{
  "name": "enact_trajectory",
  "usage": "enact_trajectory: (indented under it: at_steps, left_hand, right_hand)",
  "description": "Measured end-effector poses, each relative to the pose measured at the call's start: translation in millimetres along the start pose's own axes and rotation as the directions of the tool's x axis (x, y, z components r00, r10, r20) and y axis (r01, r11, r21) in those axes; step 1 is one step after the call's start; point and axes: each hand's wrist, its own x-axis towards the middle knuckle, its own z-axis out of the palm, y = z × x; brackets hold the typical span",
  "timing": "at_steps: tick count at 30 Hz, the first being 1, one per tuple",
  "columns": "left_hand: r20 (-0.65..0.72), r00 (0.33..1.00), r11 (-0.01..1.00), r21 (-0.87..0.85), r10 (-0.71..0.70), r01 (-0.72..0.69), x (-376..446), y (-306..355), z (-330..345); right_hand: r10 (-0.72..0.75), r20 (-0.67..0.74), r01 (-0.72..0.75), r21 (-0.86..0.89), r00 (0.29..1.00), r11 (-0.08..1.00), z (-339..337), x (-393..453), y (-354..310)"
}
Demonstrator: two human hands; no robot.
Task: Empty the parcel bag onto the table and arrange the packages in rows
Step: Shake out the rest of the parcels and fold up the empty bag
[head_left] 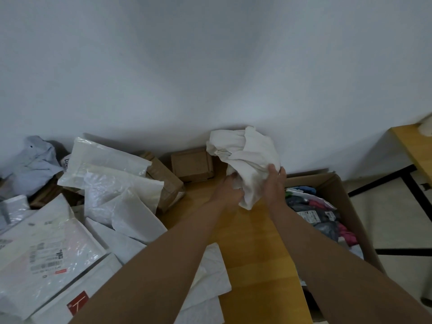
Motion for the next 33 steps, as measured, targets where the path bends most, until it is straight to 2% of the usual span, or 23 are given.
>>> enact_trajectory:
  at_steps: [2,3,6,7,9,12,14,16,19,21,24,27,30,33]
  left_hand:
    - [0.001,1.000,0.999,0.041,0.014,-0.014,0.1,1.3,7.2]
    - [-0.006,1.000,1.000,0.006,0.001,-0.001,-1.6,-1.1,11.5]
    - [-0.074,0.992,0.964,-0.253,-0.103,0.081,-10.1,-10.5,19.1]
    - [-0.099,0.989,0.954,-0.289,-0.114,0.081,-12.3,-12.4,18.8]
    - [-0.150,0.985,0.951,-0.308,-0.090,0.040,-13.4,-16.2,18.2]
    - [-0.254,0.967,0.970,-0.236,-0.011,-0.051,-15.3,-18.0,18.5]
    - [-0.287,0.958,0.988,-0.151,-0.007,-0.038,-16.0,-22.2,21.7]
    - [-0.253,0.966,0.995,-0.093,-0.050,0.027,-15.1,-26.8,24.3]
    - [-0.178,0.978,0.988,-0.124,-0.109,0.088,-10.9,-31.3,25.1]
    - [-0.152,0.980,0.983,-0.154,-0.128,0.104,-8.8,-31.3,24.6]
    - [-0.205,0.969,0.982,-0.154,-0.140,0.110,-11.3,-29.0,24.3]
    - [-0.299,0.937,0.978,-0.161,-0.179,0.136,-15.1,-29.9,21.7]
    - [-0.287,0.934,0.969,-0.182,-0.214,0.166,-16.5,-30.1,16.8]
    - [-0.271,0.933,0.964,-0.181,-0.237,0.192,-18.4,-28.6,12.4]
  right_hand:
    - [0.037,0.037,-0.039,0.042,0.999,0.998,-2.4,7.8,-1.3]
    - [0.044,0.056,-0.047,0.048,0.997,0.998,-2.7,10.5,-2.6]
    - [0.127,0.148,-0.145,0.119,0.981,0.982,-1.7,15.7,-4.9]
    - [0.154,0.194,-0.186,0.158,0.969,0.970,-0.3,16.5,-4.4]
    - [0.207,0.260,-0.259,0.185,0.943,0.948,-1.4,16.1,-2.2]
    - [0.260,0.280,-0.323,0.207,0.924,0.923,-5.3,23.0,7.4]
    - [0.253,0.267,-0.309,0.194,0.930,0.931,-5.0,23.1,8.5]
    - [0.229,0.245,-0.276,0.180,0.942,0.944,1.0,14.7,2.1]
    - [0.109,0.219,-0.146,0.162,0.970,0.976,9.9,29.6,10.5]
    - [0.080,0.214,-0.119,0.177,0.974,0.977,12.2,61.5,34.3]
    - [0.056,0.221,-0.095,0.173,0.974,0.980,13.2,67.6,37.6]
    - [0.065,0.206,-0.120,0.269,0.976,0.956,7.1,86.6,56.5]
    - [0.137,0.110,-0.162,0.272,0.985,0.948,6.5,52.8,36.0]
    - [0.124,0.033,-0.129,0.278,0.992,0.952,7.6,5.6,4.4]
